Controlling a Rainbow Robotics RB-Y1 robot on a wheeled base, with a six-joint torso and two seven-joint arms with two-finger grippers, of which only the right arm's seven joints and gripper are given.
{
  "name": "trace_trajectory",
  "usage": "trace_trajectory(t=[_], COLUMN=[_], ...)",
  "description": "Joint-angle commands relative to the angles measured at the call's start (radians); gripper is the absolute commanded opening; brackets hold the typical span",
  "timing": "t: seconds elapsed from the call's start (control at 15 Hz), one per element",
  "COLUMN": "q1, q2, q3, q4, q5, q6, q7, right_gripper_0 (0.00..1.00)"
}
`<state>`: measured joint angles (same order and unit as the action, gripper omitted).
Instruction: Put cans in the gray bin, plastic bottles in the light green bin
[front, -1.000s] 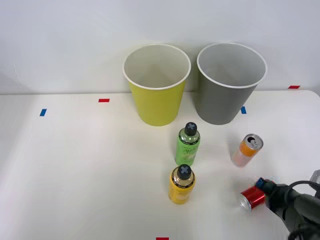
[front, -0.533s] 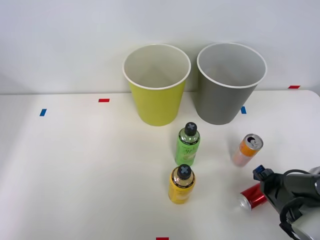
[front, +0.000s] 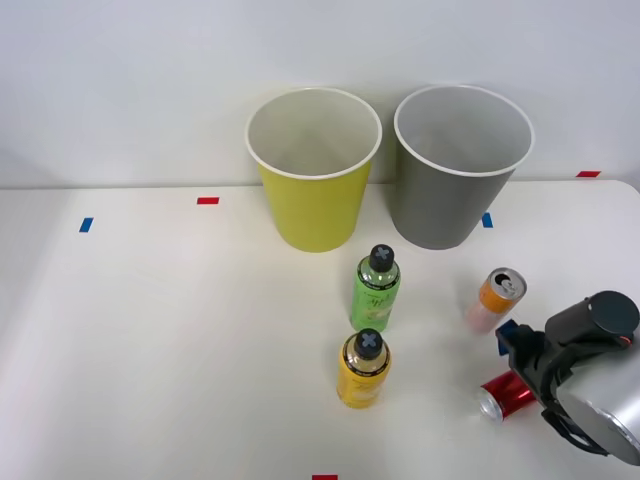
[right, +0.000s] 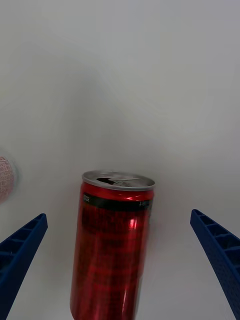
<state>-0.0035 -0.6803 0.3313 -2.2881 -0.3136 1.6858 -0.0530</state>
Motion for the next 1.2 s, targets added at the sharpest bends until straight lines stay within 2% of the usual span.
trace_trajectory(t=[0.07,1.2], q1=[-0.016,-0.039], q2=[0.004,0.001], q3=[0.018,0.041], q4=[0.047,0.137], q5=[-0.002,-0.018], q6=[0.000,-0.017], q7=[-0.005,0.019], right_gripper_0=[1.00,0.99])
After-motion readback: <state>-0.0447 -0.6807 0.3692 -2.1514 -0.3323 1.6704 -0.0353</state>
